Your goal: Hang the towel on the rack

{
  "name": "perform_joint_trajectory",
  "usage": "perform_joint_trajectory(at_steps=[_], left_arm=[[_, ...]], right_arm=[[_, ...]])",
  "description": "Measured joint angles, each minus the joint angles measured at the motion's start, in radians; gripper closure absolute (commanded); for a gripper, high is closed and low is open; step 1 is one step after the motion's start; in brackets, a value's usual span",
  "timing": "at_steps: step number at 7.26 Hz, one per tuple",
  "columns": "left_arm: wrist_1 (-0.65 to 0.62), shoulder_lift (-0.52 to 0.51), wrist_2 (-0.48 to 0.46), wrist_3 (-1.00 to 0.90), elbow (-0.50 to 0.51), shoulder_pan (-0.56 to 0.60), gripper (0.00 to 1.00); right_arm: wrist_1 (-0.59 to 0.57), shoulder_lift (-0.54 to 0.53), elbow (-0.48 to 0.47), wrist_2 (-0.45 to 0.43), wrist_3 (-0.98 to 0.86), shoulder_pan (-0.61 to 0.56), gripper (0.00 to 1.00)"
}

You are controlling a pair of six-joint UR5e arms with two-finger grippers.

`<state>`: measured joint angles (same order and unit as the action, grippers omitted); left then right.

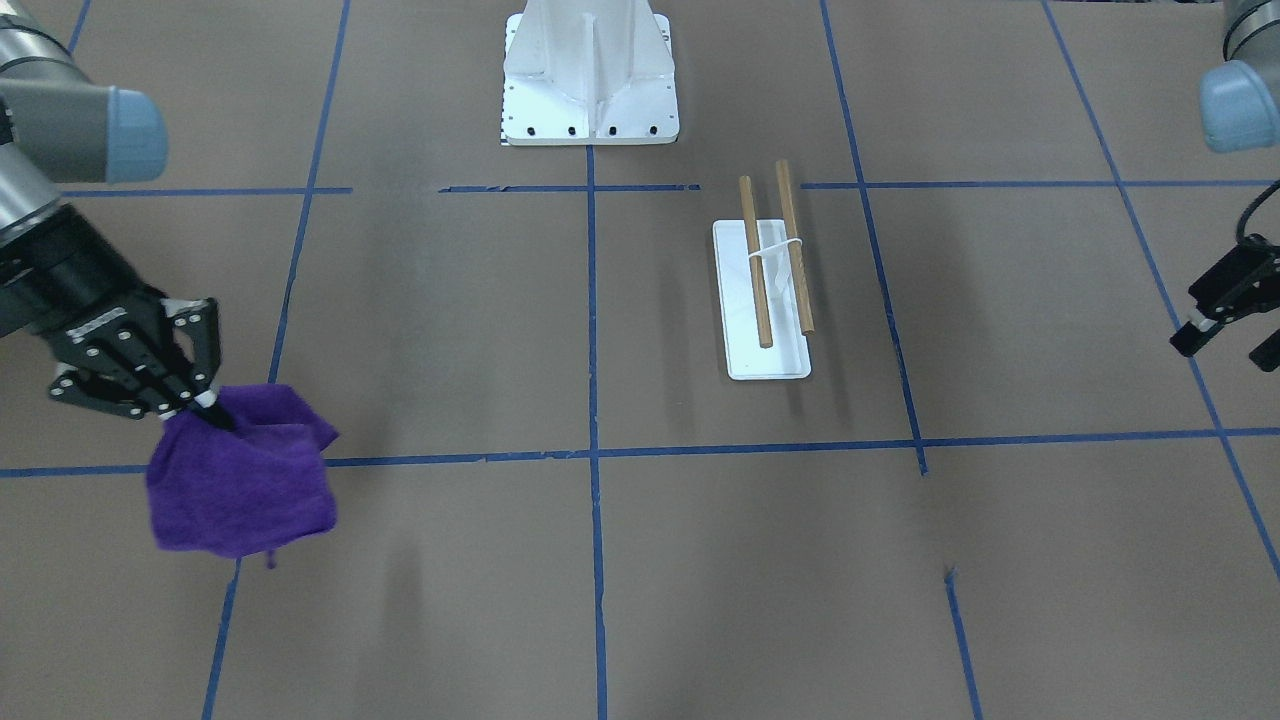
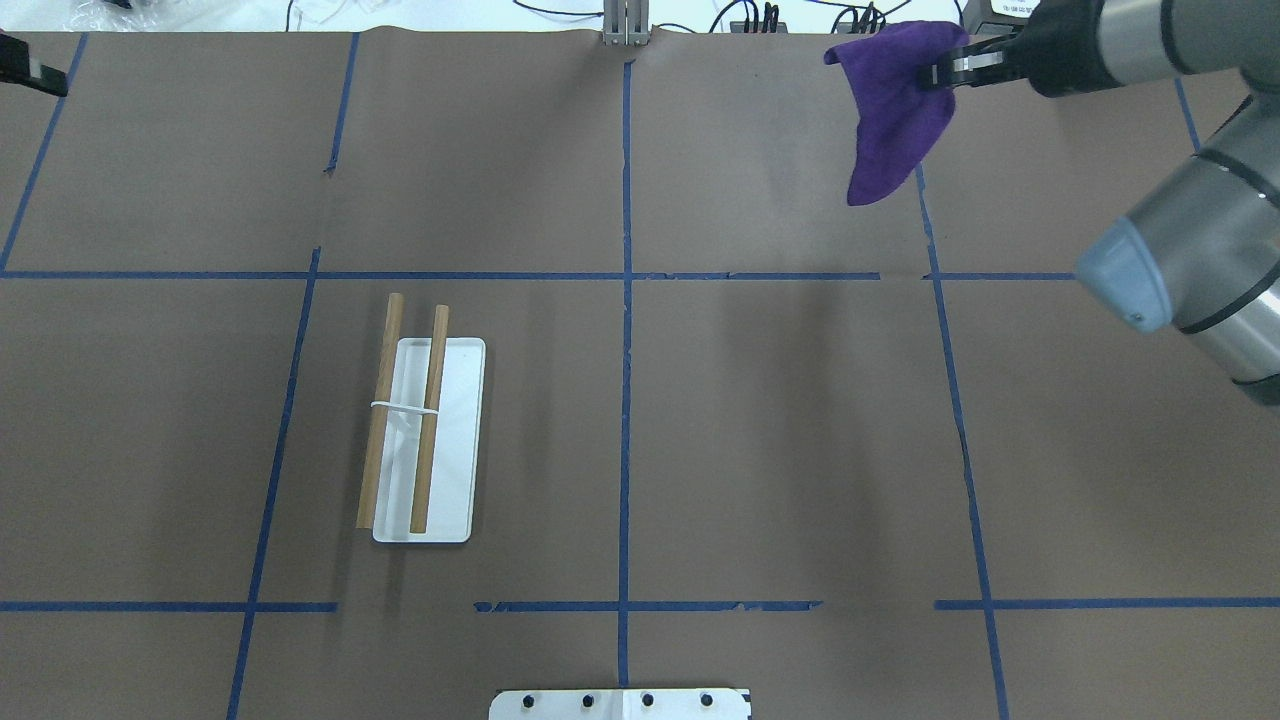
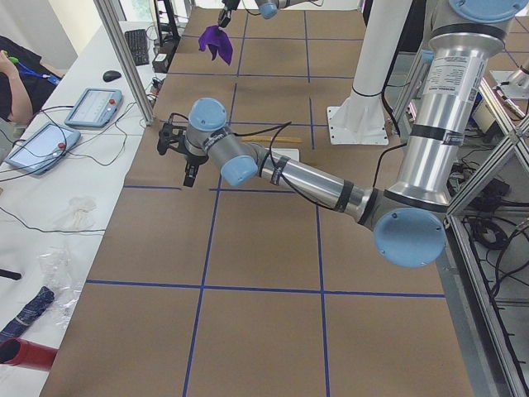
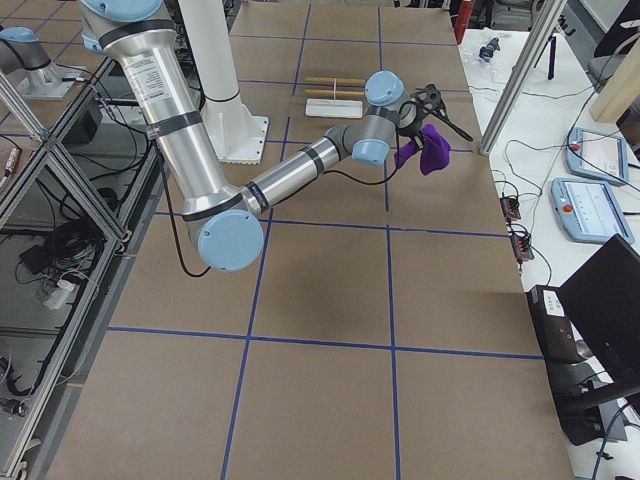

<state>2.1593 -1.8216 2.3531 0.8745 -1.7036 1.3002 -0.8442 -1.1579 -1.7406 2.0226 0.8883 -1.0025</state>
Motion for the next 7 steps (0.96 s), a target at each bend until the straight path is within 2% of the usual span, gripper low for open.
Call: perform_joint_trajectory(at_steps=[2, 4, 5, 7], left_arm=[[0.184, -0.085, -0.012, 0.269, 0.032, -0.136, 0.00], [0.389, -0.154, -0.081, 0.555, 0.071, -0.245, 0.00], [0.445, -0.205, -0.130, 0.718, 0.085, -0.299, 0.00], [0.489, -0.301, -0.236, 0.959, 0.099, -0.393, 0.00]], right_arm=[[0.137, 0.035, -0.027, -0.185, 0.184, 0.167, 1.00], [0.209, 0.056, -0.039, -0.366, 0.247, 0.336, 1.00], [0.216, 0.067, -0.042, -0.434, 0.247, 0.402, 1.00], [0.219, 0.074, -0.051, -0.488, 0.244, 0.463, 1.00]])
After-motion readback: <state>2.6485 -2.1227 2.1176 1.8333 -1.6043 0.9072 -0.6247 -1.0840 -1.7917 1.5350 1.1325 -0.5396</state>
